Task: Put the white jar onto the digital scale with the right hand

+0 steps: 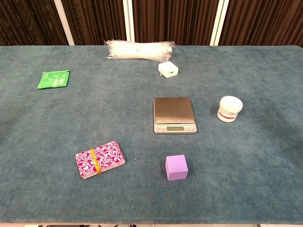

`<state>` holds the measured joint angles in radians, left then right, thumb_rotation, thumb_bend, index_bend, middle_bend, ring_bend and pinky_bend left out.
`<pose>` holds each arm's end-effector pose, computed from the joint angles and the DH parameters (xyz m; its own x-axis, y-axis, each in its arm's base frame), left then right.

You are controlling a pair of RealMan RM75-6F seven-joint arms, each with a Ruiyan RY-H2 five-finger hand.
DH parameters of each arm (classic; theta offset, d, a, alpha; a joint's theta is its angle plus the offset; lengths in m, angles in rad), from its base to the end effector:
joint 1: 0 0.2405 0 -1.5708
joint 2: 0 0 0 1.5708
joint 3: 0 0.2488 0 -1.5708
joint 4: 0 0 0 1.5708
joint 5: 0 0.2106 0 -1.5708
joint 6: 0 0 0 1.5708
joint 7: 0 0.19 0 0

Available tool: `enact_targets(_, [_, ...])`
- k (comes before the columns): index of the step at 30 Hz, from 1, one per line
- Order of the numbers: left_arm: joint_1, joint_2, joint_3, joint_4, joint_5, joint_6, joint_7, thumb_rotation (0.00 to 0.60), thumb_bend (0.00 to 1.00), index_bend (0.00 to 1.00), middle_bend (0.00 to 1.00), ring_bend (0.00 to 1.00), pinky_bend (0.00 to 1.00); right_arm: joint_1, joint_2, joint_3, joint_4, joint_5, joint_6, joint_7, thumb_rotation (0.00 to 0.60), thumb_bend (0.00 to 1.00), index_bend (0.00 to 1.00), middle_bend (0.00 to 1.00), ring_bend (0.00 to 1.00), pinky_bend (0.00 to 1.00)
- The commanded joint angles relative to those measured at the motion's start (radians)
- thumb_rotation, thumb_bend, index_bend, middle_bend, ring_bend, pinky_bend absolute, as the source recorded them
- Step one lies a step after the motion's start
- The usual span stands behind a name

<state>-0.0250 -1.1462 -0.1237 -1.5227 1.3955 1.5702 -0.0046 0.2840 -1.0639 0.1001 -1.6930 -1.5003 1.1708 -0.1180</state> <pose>-0.3366 0.2199 0.1930 0.4448 -0.1346 0.8855 0.8920 0.1561 -0.4243 -0.2569 -0.2855 0.1186 0.5101 -0.1639 0.8444 -0.8527 -0.2252 0.4714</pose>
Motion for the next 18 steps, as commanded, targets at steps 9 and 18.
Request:
enact_targets(9, [0.001,0.002,-0.004,0.006,-0.011,-0.003,-0.003,0.6,0.74,0.05,0.0,0.0,0.0,0.322,-0.111,0.114,0.088,0.297,-0.41,-0.116,0.6,0.36,0.0,0.05,0.08,0.0])
enact_targets(18, [0.002,0.004,-0.01,0.008,-0.028,-0.009,-0.007,0.6,0.74,0.05,0.0,0.0,0.0,0.411,-0.242,0.106,0.202,0.404,-0.449,-0.216,0.6,0.36,0.0,0.14,0.17,0.0])
